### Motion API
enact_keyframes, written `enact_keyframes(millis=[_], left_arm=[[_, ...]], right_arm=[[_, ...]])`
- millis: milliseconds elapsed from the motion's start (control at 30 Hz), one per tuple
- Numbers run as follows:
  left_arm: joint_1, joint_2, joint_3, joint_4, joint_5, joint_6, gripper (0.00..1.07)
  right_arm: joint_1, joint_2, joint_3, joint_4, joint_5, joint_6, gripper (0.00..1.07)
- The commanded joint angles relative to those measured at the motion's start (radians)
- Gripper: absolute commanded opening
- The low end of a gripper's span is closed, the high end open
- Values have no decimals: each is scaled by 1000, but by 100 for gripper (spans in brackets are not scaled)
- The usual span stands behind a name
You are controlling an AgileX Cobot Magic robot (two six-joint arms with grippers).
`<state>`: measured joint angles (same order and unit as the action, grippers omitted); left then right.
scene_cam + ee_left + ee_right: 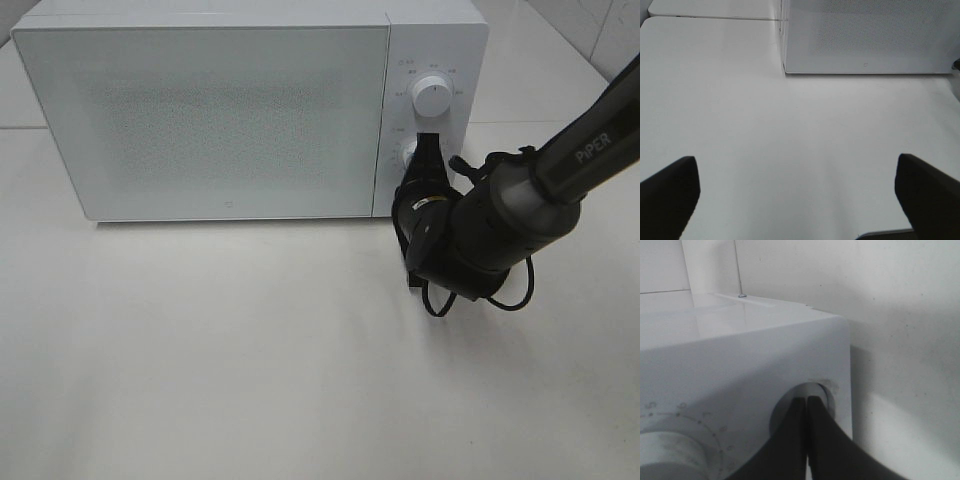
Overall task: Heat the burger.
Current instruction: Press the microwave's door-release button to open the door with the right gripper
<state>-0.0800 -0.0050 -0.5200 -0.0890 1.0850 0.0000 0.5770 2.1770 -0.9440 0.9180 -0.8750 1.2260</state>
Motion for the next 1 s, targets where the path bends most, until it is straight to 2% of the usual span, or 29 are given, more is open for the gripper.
enact_keyframes(millis=[33, 267, 567, 1000], left_arm=[[2, -17, 1, -7, -13, 0, 98], [2, -17, 1, -7, -13, 0, 98], [2, -17, 1, -7, -13, 0, 98], [2, -17, 1, -7, -13, 0, 98]], right_arm=[[-17, -3, -63, -44, -180, -18, 0], [-41, 30, -119, -105, -245, -18, 0], [-40, 28, -126, -104, -229, -22, 0], [-36, -36, -48, -102, -135, -29, 0]])
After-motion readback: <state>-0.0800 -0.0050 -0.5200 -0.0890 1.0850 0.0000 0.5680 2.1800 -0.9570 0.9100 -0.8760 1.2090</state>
